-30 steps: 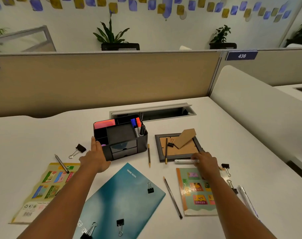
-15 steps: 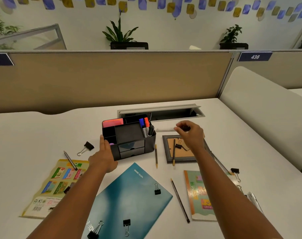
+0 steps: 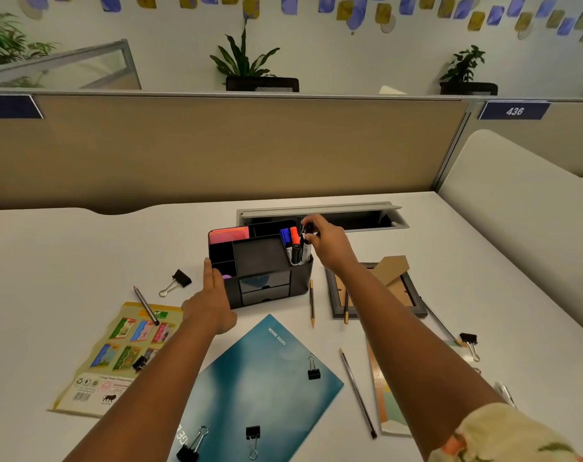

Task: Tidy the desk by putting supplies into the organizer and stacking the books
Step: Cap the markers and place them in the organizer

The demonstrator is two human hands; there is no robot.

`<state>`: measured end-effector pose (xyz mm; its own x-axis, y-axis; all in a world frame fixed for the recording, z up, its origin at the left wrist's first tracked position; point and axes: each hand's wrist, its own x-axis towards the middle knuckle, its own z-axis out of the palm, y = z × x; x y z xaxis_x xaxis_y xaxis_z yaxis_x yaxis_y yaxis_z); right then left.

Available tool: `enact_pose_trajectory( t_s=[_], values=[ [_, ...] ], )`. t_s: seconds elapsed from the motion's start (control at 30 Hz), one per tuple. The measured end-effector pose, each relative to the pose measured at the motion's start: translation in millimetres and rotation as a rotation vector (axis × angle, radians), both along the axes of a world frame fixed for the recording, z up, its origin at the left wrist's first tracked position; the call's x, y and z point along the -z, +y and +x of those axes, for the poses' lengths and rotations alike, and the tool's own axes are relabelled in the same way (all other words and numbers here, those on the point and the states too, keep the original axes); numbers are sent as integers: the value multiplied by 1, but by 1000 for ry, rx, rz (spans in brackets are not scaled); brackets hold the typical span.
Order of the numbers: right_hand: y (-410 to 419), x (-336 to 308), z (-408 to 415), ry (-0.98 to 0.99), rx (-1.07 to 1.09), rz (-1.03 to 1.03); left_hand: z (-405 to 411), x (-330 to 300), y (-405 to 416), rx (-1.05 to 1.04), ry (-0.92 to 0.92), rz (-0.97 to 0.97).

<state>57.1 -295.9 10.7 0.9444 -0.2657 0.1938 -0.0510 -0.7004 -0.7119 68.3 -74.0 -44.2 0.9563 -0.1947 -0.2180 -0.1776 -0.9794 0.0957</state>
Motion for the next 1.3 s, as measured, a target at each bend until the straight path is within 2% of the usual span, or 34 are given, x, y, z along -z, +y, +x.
enact_pose_trajectory(
  t_s=[0.27,0.37,0.43,0.57,0.7,0.77,0.87,0.97,1.07,1.17,1.3],
  values=[
    [-1,26,-4,95,11,-292,2,1,-1,0,1,12],
    [0,24,-9,152,26,-479,2,1,0,0,2,21],
    [-1,25,-13,154,65,-430,2,1,0,7,4,26],
    [-16,34,-39,87,207,-208,3,2,0,19,3,39],
    [-51,45,-82,39,412,-69,4,1,-1,7,12,63],
    [-74,52,-106,131,503,-109,5,1,-2,7,17,74],
    [-114,58,-145,443,602,-163,6,2,-1,9,19,82],
    [-143,55,-182,763,721,-121,7,3,0,15,26,79],
    [-156,53,-211,966,798,-61,9,3,0,10,30,66],
    [-158,57,-228,1062,832,-15,8,4,0,17,28,57],
    [-156,67,-237,981,874,0,8,4,1,32,28,43]
  ],
)
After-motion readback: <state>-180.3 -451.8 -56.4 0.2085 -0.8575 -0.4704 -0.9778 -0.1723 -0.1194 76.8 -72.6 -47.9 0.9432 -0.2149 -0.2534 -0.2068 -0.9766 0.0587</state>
